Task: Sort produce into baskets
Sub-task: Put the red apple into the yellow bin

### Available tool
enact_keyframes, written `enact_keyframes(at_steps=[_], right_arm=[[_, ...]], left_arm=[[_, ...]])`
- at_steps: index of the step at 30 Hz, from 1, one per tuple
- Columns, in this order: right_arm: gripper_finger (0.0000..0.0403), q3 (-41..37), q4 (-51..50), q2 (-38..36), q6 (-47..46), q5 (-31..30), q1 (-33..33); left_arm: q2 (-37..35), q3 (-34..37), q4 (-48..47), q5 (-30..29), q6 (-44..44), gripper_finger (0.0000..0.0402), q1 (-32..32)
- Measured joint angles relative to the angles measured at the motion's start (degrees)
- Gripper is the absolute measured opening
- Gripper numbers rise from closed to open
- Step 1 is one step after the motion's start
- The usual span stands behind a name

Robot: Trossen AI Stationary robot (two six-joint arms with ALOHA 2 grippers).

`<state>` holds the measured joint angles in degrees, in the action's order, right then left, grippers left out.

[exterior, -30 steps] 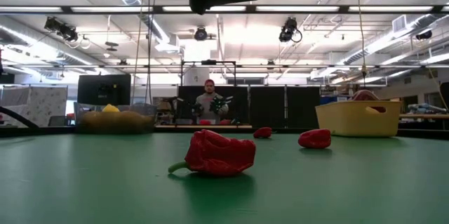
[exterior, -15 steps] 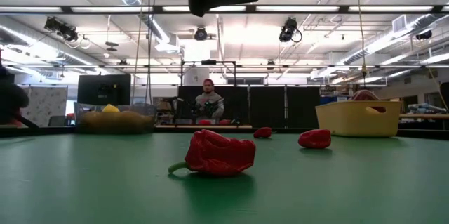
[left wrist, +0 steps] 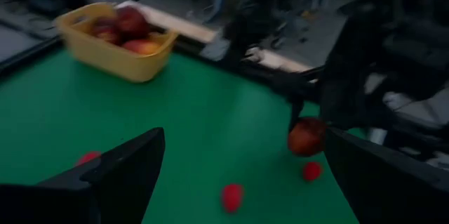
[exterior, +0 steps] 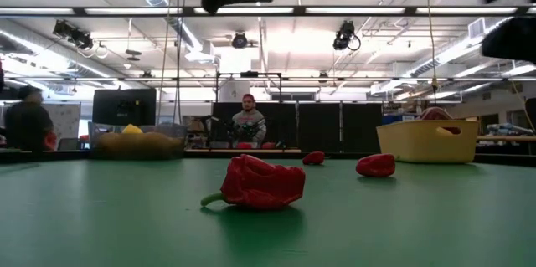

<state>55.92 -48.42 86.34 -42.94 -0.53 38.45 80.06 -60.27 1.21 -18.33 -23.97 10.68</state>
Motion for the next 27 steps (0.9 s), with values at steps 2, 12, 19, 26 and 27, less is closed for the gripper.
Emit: enact_keyframes(at_steps=[2,12,19,26,27], right_arm=[[0.0299,0.00,-0.21,-1.51,0.08,-1.46,-2.95],[0.0284,0.00,-1.34,-9.23,2.94,-9.33,-22.07],[0.0288,0.00,0.33,-11.87,13.00,-8.63,-38.82],[0.0289,0.00,2.40,-13.08,16.23,-5.09,-53.98],[0.0289,0.00,2.49,-13.28,16.78,-4.52,-55.79]], left_arm=[[-2.03,0.00,-4.04,0.02,0.00,0.0393,-1.83],[-7.79,0.04,-24.61,5.61,2.48,0.0393,-12.32],[-5.92,0.13,-32.97,10.98,10.16,0.0393,-13.68],[-5.00,3.62,-22.45,18.37,20.87,0.0393,-16.50],[-4.43,4.51,-19.25,20.43,21.54,0.0393,-17.75]])
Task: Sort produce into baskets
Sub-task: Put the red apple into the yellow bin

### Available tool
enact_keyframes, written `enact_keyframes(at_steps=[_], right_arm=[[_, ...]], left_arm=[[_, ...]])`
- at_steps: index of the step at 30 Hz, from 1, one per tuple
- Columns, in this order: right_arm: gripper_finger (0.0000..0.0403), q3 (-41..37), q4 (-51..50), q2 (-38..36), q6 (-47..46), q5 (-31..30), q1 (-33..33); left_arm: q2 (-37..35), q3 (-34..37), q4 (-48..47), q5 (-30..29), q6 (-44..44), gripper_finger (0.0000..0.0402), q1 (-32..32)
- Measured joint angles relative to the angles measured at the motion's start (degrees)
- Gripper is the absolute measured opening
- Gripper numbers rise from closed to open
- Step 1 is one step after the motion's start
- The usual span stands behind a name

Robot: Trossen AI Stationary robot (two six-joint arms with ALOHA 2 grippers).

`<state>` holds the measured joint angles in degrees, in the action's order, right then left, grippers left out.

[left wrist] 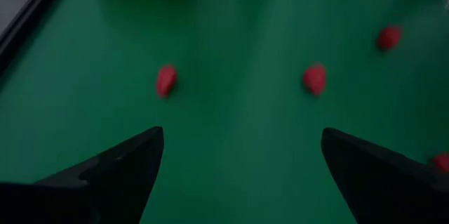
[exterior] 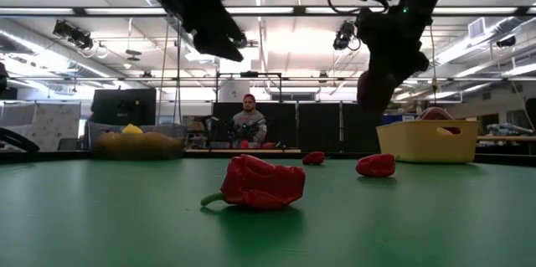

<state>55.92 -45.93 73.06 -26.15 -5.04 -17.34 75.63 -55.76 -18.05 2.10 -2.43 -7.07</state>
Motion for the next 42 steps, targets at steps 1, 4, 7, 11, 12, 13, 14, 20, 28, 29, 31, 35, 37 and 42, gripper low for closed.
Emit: enact_keyframes(at_steps=[1,4,7,11,12,13,14,20,28,29,31,35,37,42], right_arm=[[0.0289,0.00,-0.22,-0.19,0.85,0.54,-1.66],[0.0289,0.86,-2.11,-0.31,4.23,2.16,-6.64],[0.0289,3.33,-4.44,-0.14,10.67,2.15,-11.41],[0.0289,7.22,-6.69,0.10,16.39,2.84,-18.85],[0.0289,8.02,-6.68,0.14,17.91,2.98,-20.98],[0.0289,8.59,-6.73,0.28,19.28,2.89,-23.08],[0.0289,8.96,-6.91,0.58,20.10,2.69,-25.29],[0.0289,8.24,-7.15,3.74,22.82,0.58,-36.69],[0.0289,8.26,0.02,8.34,26.94,3.22,-43.29],[0.0289,8.26,-0.53,9.20,27.31,3.87,-43.60],[0.0289,8.26,-1.23,10.51,27.95,6.03,-44.04],[0.0302,8.26,-0.09,12.05,28.93,7.50,-44.31],[0.0317,8.26,0.33,12.18,29.14,7.45,-44.32],[0.0367,8.26,-0.38,10.98,30.21,7.20,-44.31]], left_arm=[[0.62,0.68,3.31,2.12,0.40,0.0393,-1.38],[3.35,1.28,9.00,6.47,-1.01,0.0393,-5.74],[5.68,1.28,14.36,6.85,-1.23,0.0393,-9.82],[8.40,1.28,23.87,8.89,-5.84,0.0393,-14.73],[8.84,1.26,26.31,9.31,-6.66,0.0393,-15.67],[9.23,1.26,27.91,9.35,-6.79,0.0393,-16.33],[9.71,1.26,29.73,9.50,-6.70,0.0393,-16.71],[12.03,1.26,39.99,7.83,-4.55,0.0393,-16.15],[12.35,1.26,39.69,4.96,-10.01,0.0393,-16.09],[12.38,1.26,39.55,4.60,-10.03,0.0393,-16.11],[12.38,1.26,39.51,3.41,-10.07,0.0393,-16.11],[12.38,1.26,38.78,1.40,-12.34,0.0393,-16.11],[12.38,1.26,38.33,2.46,-12.91,0.0393,-16.11],[12.35,1.26,37.35,5.06,-15.28,0.0393,-16.04]])
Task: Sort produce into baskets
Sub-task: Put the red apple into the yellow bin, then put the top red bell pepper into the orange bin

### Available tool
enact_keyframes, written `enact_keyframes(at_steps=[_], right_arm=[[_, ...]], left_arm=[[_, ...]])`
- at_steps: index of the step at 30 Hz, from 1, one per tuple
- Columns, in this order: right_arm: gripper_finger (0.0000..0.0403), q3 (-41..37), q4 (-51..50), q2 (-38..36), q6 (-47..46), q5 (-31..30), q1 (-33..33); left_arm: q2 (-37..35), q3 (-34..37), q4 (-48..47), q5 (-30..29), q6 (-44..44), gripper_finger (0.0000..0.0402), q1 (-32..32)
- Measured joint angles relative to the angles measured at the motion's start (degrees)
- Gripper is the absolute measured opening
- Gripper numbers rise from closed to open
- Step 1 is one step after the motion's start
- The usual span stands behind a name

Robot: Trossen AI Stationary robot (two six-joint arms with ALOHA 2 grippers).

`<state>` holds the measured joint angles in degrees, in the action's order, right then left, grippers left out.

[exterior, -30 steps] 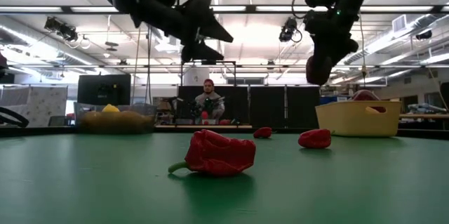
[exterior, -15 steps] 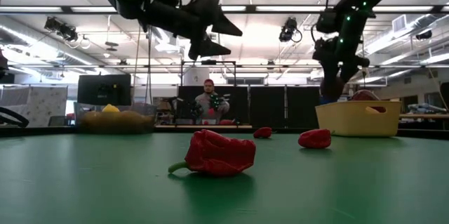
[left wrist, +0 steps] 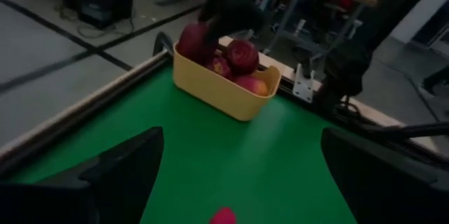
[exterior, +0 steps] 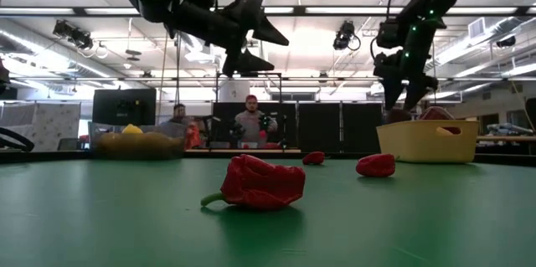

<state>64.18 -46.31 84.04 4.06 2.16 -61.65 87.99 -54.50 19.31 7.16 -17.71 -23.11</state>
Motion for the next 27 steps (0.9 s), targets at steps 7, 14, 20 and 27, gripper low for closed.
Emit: enact_keyframes(at_steps=[7,14,20,27], right_arm=[[0.0395,0.00,1.07,-3.74,-4.57,-0.41,0.00],[0.0386,0.00,2.05,-8.54,-7.50,3.55,0.39],[0.0386,0.00,3.88,-12.26,-9.68,7.13,2.35],[0.0386,0.00,3.90,-15.43,-11.50,7.42,6.64]], left_arm=[[0.00,0.00,-0.60,3.46,-9.40,0.0393,-0.07],[-0.02,-0.02,-1.16,5.46,-9.75,0.0393,1.11],[-0.02,-0.02,-1.53,4.72,-12.09,0.0393,2.06],[-0.02,-0.02,-1.52,4.74,-13.90,0.0393,4.81]])
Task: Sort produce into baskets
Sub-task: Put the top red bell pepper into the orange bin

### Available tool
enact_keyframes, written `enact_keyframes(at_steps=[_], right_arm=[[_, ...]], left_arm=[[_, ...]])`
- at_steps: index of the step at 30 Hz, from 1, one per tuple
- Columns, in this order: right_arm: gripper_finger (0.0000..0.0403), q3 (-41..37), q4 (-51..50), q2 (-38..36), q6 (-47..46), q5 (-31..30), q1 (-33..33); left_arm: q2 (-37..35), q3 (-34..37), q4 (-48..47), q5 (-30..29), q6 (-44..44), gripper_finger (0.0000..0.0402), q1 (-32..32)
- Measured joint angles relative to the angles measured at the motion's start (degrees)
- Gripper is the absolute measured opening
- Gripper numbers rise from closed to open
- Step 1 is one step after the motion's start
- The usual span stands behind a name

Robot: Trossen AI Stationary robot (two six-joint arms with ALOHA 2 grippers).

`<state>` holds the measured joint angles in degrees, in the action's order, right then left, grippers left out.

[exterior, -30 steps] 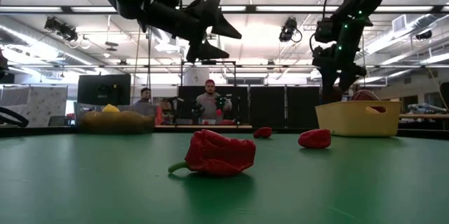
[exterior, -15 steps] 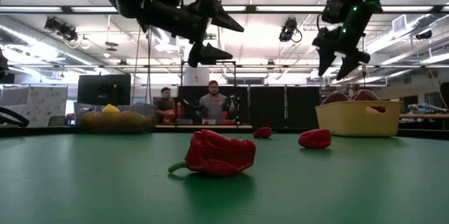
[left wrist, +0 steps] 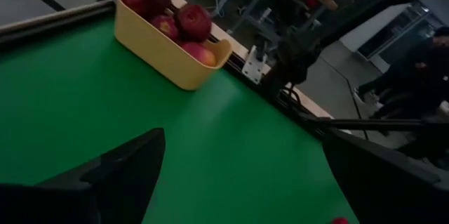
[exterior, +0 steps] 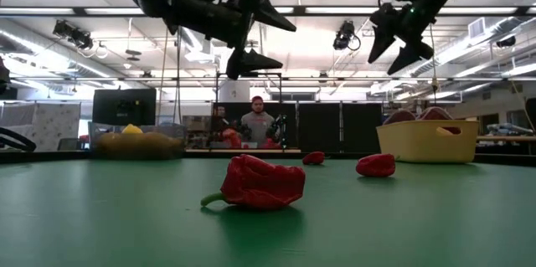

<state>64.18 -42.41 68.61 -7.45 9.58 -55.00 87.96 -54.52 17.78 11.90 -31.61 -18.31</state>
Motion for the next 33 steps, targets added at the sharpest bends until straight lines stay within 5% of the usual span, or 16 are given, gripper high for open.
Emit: enact_keyframes(at_steps=[15,25,33], right_arm=[[0.0386,0.00,-1.20,-0.80,-0.12,-0.48,4.62],[0.0383,0.00,6.86,-0.78,-2.85,4.36,13.07],[0.0353,0.00,11.19,-0.62,-16.23,-8.03,26.33]], left_arm=[[0.01,0.00,2.49,-1.38,0.42,0.0393,1.22],[0.41,0.00,2.45,1.41,5.96,0.0393,2.19],[-4.11,0.00,0.03,8.58,8.55,0.0393,-1.14]])
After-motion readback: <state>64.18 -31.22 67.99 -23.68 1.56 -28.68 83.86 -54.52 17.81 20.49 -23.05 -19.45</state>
